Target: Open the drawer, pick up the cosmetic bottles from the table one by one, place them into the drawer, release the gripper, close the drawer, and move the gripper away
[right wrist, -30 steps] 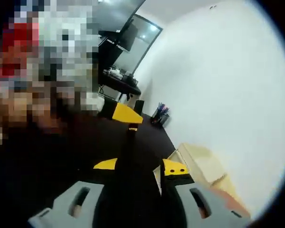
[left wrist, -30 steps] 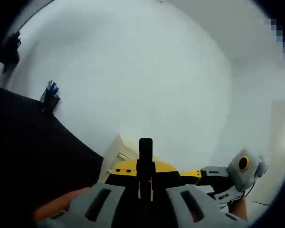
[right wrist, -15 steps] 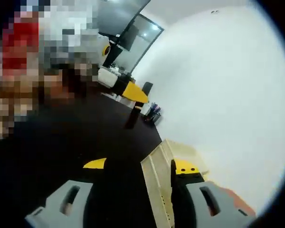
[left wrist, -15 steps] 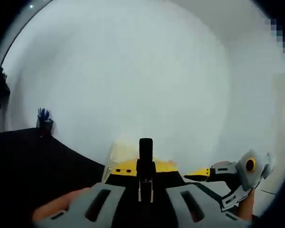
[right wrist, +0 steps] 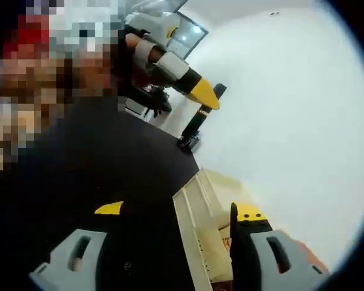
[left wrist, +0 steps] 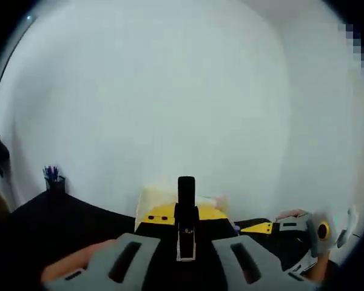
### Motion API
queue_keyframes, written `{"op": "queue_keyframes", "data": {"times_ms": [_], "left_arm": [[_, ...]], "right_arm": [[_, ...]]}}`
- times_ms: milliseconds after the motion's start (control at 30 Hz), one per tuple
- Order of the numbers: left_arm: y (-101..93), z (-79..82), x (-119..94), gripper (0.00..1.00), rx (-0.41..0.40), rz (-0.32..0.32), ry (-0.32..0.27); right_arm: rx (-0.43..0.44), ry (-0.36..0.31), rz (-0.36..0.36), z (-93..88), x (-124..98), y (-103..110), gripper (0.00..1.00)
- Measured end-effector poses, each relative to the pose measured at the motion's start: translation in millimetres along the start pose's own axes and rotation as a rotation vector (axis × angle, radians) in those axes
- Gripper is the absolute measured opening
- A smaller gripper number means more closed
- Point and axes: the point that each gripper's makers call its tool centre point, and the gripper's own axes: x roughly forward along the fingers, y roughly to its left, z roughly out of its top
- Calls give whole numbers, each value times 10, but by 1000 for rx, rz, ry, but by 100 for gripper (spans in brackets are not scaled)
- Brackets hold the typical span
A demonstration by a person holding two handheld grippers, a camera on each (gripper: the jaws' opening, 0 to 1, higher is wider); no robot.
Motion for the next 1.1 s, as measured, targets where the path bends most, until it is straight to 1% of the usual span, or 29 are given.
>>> {"op": "queue_keyframes", "data": {"times_ms": [133,267,433,567,633,733,833,900,1033,1100], "left_arm": [[-2,65,96,8,38,9,26],[43,86,234,8,55,16,58],[120,69,457,8,77,25,120],[190,85,655,8,69,24,151],[215,70,770,8,82,34,166],[222,7,974,8,80,39,196],[195,-124,1154,8,77,47,259],[181,-202,1243,8,83,56,292],[192,-354,1441,8,143,106,356],[203,-410,1542,8,149,118,381]], "right_arm": [[11,23,-21,-124,-37,-95,63],[30,23,-33,-180,-81,-162,63],[36,30,-48,-227,-100,-199,62],[43,40,-49,-279,-103,-192,61],[52,49,-56,-333,-113,-199,61],[67,71,-62,-449,-121,-241,60],[82,86,-71,-537,-99,-335,60],[90,98,-74,-576,-133,-328,60],[99,114,-86,-646,-159,-350,59],[102,123,-92,-670,-175,-368,59]]}}
